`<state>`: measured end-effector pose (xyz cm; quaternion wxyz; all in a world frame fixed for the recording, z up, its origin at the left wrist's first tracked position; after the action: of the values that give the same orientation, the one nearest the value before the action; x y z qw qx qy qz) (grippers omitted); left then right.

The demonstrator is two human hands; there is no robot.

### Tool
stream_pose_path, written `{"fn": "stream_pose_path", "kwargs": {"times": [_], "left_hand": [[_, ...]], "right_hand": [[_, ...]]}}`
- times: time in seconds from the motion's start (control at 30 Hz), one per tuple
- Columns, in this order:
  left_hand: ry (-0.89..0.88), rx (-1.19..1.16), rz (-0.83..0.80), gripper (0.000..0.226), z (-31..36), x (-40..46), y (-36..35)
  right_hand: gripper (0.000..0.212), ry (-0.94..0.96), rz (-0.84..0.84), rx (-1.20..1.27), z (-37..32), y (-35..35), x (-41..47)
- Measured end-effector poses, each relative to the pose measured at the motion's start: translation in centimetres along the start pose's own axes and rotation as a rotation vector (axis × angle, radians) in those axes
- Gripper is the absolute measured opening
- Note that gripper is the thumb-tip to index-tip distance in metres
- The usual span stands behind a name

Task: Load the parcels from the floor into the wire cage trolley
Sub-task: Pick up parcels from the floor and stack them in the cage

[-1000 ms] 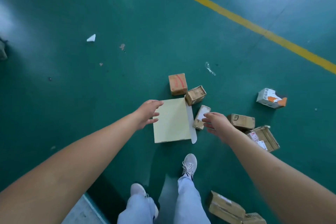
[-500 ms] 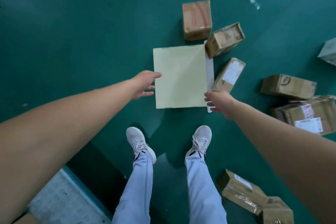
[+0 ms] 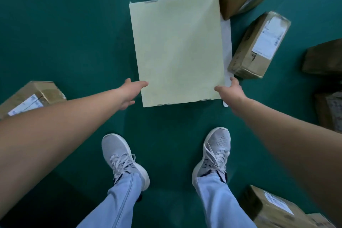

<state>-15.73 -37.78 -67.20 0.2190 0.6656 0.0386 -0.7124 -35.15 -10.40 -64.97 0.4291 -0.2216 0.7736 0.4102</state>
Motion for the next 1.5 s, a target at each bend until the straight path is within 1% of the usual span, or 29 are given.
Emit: {"fn": "stream_pose_path", "kwargs": {"times": [0.07, 0.17, 0.2, 0.23, 0.3, 0.33, 0.4, 0.47, 0.53, 0.6, 0.67, 0.7, 0.73, 0.8, 0.9, 0.93, 0.97, 1.0, 1.03, 1.07, 1.1, 1.13, 1.17, 1.23, 1.27, 1.3, 1.37, 1.43, 1.5], "left_hand": [[0.012, -0.011, -0.033, 0.087, 0.0, 2.3, -0.3], [0.009, -0.01, -0.137, 0.059, 0.4, 4.7, -1.3], [0.01, -0.03, -0.153, 0.058, 0.6, 4.9, -1.5], [0.003, -0.065, -0.151, 0.066, 0.8, 5.2, -1.3], [-0.023, -0.163, -0.1, 0.097, 1.0, 5.7, -0.2], [-0.059, -0.221, -0.078, 0.107, 1.1, 5.8, 0.7], [-0.117, -0.328, -0.102, 0.113, 1.8, 5.2, 2.1], [-0.137, -0.405, -0.138, 0.101, 2.9, 2.6, 3.1], [-0.148, -0.407, -0.103, 0.083, 3.9, -0.2, 4.5], [-0.158, -0.38, -0.097, 0.079, 4.7, -3.2, 6.1], [-0.171, -0.354, -0.097, 0.066, 5.3, -7.1, 8.6], [-0.172, -0.352, -0.09, 0.064, 5.4, -9.3, 9.9], [-0.167, -0.357, -0.072, 0.067, 5.4, -11.8, 11.5], [-0.149, -0.385, -0.038, 0.083, 4.8, -15.7, 14.5], [-0.131, -0.474, 0.041, 0.126, 2.7, -21.0, 19.9], [-0.121, -0.51, 0.073, 0.126, 2.3, -24.0, 21.5], [-0.119, -0.565, 0.085, 0.113, 2.1, -26.9, 22.6], [-0.111, -0.612, 0.092, 0.092, 2.0, -30.6, 23.4], [-0.109, -0.651, 0.05, 0.068, 2.1, -34.1, 23.7], [-0.108, -0.681, 0.018, 0.051, 2.0, -36.8, 23.8], [-0.11, -0.715, -0.002, 0.044, 1.9, -39.1, 23.7], [-0.123, -0.745, -0.003, 0.042, 1.6, -42.1, 24.1], [-0.142, -0.778, -0.017, 0.041, 1.5, -44.6, 24.1], [-0.175, -0.828, -0.036, 0.039, 1.0, -49.9, 24.6], [-0.171, -0.841, -0.051, 0.036, 1.1, -51.9, 24.5], [-0.167, -0.857, -0.057, 0.034, 0.7, -53.9, 25.0], [-0.183, -0.925, -0.071, 0.036, -0.5, -58.5, 26.6], [-0.214, -1.027, -0.081, 0.048, -1.9, -62.4, 28.2], [-0.24, -1.169, -0.041, 0.051, -3.7, -66.6, 30.1]], "right_hand": [[0.078, -0.034, 0.015, 0.033, 0.7, -0.7, 1.9], [0.075, -0.094, -0.016, 0.067, 1.6, -2.5, 4.0], [0.074, -0.102, -0.014, 0.084, 1.6, -2.8, 4.3], [0.075, -0.103, -0.009, 0.104, 1.5, -2.9, 4.5], [0.076, -0.109, 0.009, 0.139, 1.0, -2.8, 4.3], [0.074, -0.112, 0.013, 0.148, 0.7, -2.7, 3.9], [0.067, -0.111, 0.023, 0.161, -0.1, -2.3, 2.8], [0.062, -0.103, 0.001, 0.214, -1.3, -2.2, 1.1], [0.061, -0.093, -0.006, 0.237, -2.8, -2.1, -1.2], [0.059, -0.088, -0.015, 0.227, -4.5, -1.7, -4.1], [0.059, -0.078, -0.045, 0.224, -6.7, -1.1, -7.7], [0.059, -0.075, -0.058, 0.226, -7.9, -0.7, -9.7], [0.06, -0.062, -0.07, 0.213, -9.3, -0.3, -11.8], [0.062, -0.043, -0.08, 0.177, -11.5, 0.2, -15.7], [0.067, 0.033, 0.083, 0.004, -15.2, 1.6, -23.2], [0.067, 0.057, 0.117, -0.04, -16.4, 1.9, -26.2], [0.067, 0.054, 0.082, -0.038, -17.5, 1.9, -29.1], [0.069, 0.008, -0.035, 0.016, -18.7, 1.6, -32.3], [0.074, -0.079, -0.21, 0.105, -19.8, 0.9, -35.6], [0.081, -0.159, -0.395, 0.193, -21.1, 0.0, -38.7], [0.082, -0.199, -0.56, 0.27, -22.4, -1.0, -41.4], [0.078, -0.187, -0.661, 0.327, -24.2, -1.7, -44.9], [0.074, -0.171, -0.708, 0.417, -25.9, -2.4, -47.7], [0.064, -0.114, -0.633, 0.561, -28.5, -2.8, -52.4], [0.062, -0.074, -0.57, 0.593, -29.3, -2.6, -53.7], [0.06, -0.03, -0.557, 0.594, -30.1, -2.3, -55.1], [0.05, 0.047, -0.591, 0.505, -31.9, -0.4, -59.2], [0.044, 0.107, -0.621, 0.398, -33.4, 2.1, -62.5], [0.042, 0.166, -0.653, 0.285, -34.9, 4.8, -65.8]]}}
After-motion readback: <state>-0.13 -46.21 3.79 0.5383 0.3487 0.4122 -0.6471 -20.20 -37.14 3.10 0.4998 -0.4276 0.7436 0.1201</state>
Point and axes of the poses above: each hand's wrist, its own x-axis towards the middle knuckle, its own y-axis out of the back of the hand, z = x × y, the point moved 3 cm from there along x, towards the middle knuckle, and after that the axes turned 3 degrees about y, right-handed, at the moved point
